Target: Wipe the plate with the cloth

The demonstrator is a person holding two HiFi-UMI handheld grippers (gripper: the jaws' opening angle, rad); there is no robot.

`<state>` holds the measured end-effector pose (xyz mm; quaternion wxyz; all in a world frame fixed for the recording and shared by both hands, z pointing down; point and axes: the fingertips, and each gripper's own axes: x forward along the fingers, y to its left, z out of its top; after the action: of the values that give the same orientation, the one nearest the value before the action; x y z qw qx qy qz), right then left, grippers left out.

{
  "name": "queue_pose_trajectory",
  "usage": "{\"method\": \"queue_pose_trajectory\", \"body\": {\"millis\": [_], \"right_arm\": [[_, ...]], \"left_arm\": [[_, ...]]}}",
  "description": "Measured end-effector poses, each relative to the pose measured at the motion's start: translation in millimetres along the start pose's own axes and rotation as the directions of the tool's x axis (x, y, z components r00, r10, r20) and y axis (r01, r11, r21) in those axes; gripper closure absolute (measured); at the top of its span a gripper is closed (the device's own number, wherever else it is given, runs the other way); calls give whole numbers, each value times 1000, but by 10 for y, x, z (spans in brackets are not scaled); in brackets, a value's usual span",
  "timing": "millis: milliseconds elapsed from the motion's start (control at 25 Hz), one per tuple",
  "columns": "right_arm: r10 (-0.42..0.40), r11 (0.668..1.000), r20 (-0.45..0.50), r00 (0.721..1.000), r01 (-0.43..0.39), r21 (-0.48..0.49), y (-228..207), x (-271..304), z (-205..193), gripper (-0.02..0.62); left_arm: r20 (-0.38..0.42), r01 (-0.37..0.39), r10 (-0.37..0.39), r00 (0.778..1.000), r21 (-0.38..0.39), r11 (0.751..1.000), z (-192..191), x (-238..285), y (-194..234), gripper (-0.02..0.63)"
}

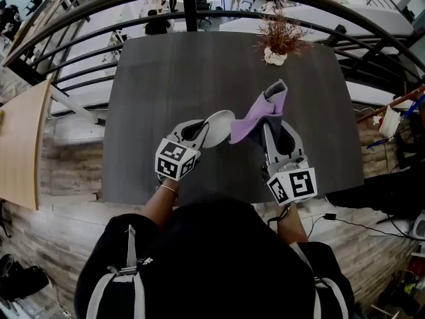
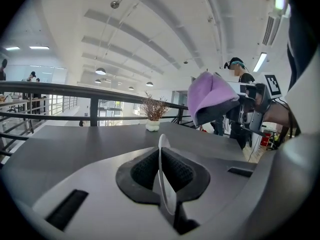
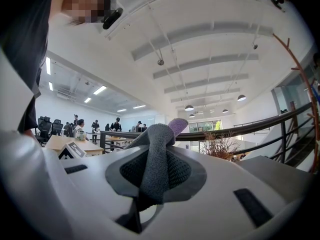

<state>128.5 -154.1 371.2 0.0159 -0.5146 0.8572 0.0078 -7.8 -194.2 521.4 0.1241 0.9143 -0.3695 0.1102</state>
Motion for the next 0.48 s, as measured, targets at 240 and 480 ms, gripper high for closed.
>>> {"method": "queue_pose_trajectory", "body": {"millis": [240,480], "right_arm": [[2,1000,-5,1000,-2,-5,-9,19,-8,532],[0,1000,-8,1000,0,-1,-27,25,-26,532]], "left_arm": [[-4,-18,18,1000,-34,999,-50,20,85,589],[-12,-35,34,999,-69,997,-126,48,148,586]]}}
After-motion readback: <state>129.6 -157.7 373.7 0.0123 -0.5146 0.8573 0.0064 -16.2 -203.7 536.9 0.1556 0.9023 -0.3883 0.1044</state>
